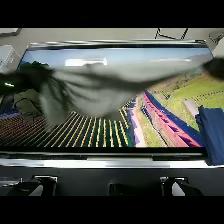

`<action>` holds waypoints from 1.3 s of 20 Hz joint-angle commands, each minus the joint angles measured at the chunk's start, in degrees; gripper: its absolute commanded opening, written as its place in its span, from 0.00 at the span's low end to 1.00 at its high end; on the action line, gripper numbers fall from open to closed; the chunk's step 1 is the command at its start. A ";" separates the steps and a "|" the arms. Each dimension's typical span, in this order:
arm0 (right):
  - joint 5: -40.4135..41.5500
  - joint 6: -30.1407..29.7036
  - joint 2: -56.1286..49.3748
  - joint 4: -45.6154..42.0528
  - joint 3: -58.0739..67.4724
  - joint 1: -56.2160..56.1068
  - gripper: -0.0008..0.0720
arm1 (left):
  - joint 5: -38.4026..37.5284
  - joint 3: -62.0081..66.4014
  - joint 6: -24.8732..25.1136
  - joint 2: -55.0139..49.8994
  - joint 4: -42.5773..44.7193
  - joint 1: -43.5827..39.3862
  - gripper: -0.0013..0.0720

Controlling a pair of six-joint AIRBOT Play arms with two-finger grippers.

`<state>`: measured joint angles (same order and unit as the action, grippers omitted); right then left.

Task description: Fold the clothes and pants, and hang the long-sleeved shirts on hangers.

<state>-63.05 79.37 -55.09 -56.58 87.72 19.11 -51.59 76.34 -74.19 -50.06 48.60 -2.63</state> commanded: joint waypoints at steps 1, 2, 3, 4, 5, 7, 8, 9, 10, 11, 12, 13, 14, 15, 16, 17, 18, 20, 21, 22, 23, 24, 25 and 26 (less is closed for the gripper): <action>4.83 4.24 6.58 -7.15 13.18 0.02 0.06 | -1.79 15.45 -0.94 8.13 3.10 6.54 0.06; 3.34 4.81 8.24 -9.49 13.20 0.02 0.06 | -1.77 16.68 -1.33 9.40 3.13 7.32 0.06; 1.16 4.90 9.35 -11.85 13.20 0.02 0.06 | -1.84 16.87 -1.81 10.49 3.15 8.15 0.06; -1.97 4.90 10.05 -14.47 13.20 0.02 0.06 | -2.69 16.87 -2.71 11.04 4.00 8.90 0.06; -5.51 5.46 10.34 -16.96 13.20 0.02 0.06 | -3.67 16.87 -3.89 11.15 5.07 9.31 0.06; -11.02 7.15 10.32 -19.08 13.20 0.02 0.06 | -3.80 16.90 -4.02 10.82 5.40 9.33 0.06; -12.87 7.19 10.27 -18.78 13.20 0.02 0.06 | -3.23 16.87 -3.91 10.49 5.42 9.33 0.06; -14.64 7.21 10.16 -18.58 13.18 0.02 0.06 | -2.97 16.87 -3.61 9.86 5.46 9.33 0.06; -17.07 7.26 9.92 -18.56 12.98 0.02 0.06 | -3.10 16.85 -3.63 8.66 5.44 9.33 0.06; -20.76 8.31 9.29 -18.40 12.39 0.02 0.06 | -3.85 16.72 -3.58 6.47 5.18 9.31 0.06; -25.40 10.12 8.17 -18.03 10.86 0.02 0.06 | -5.18 16.02 -1.86 4.07 3.69 8.98 0.06; -29.94 10.64 6.73 -17.11 7.78 0.02 0.06 | -6.75 14.62 1.46 0.79 2.43 7.72 0.06; -32.68 10.67 5.49 -16.46 3.19 -0.15 0.06 | -7.63 12.74 3.65 -2.71 1.97 5.49 0.06; -33.09 10.62 4.46 -15.89 -3.26 -0.13 0.06 | -7.76 10.23 5.40 -7.08 1.99 2.54 0.06; -31.15 10.62 3.89 -15.89 -10.19 -0.13 0.06 | -7.72 7.48 7.30 -12.07 1.99 -0.74 0.06; -27.58 10.62 3.43 -15.87 -17.57 -0.13 0.06 | -7.72 5.16 8.63 -17.09 2.01 -3.65 0.06; -23.15 10.64 3.06 -15.54 -25.35 -0.13 0.06 | -7.41 3.04 8.83 -22.84 1.99 -6.56 0.06; -17.22 10.84 2.32 -14.08 -37.62 -0.13 0.06 | -8.63 0.87 6.32 -33.46 1.97 -11.39 0.06; -15.69 10.99 2.10 -12.96 -42.18 -0.13 0.06 | -11.15 0.81 3.96 -38.82 1.92 -13.75 0.06; -14.82 10.97 2.05 -12.55 -45.31 -0.13 0.06 | -13.31 0.81 1.20 -43.21 1.36 -15.78 0.06; -14.34 10.97 2.05 -12.46 -47.47 -0.13 0.06 | -14.75 0.81 -0.46 -46.14 0.46 -17.22 0.07; -14.34 10.71 2.05 -12.50 -48.89 -0.13 0.06 | -15.34 0.81 -1.33 -47.84 -0.46 -18.23 0.17; -14.43 9.90 2.05 -12.66 -49.22 -0.13 0.06 | -15.72 1.05 -1.79 -48.13 -0.79 -18.29 0.50; -14.38 9.07 2.08 -12.66 -49.16 -0.13 0.06 | -17.75 1.99 -1.86 -47.71 -0.35 -17.40 0.92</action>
<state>-79.24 89.97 -52.80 -69.95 43.42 19.03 -64.86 78.06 -73.52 -92.71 49.10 -18.11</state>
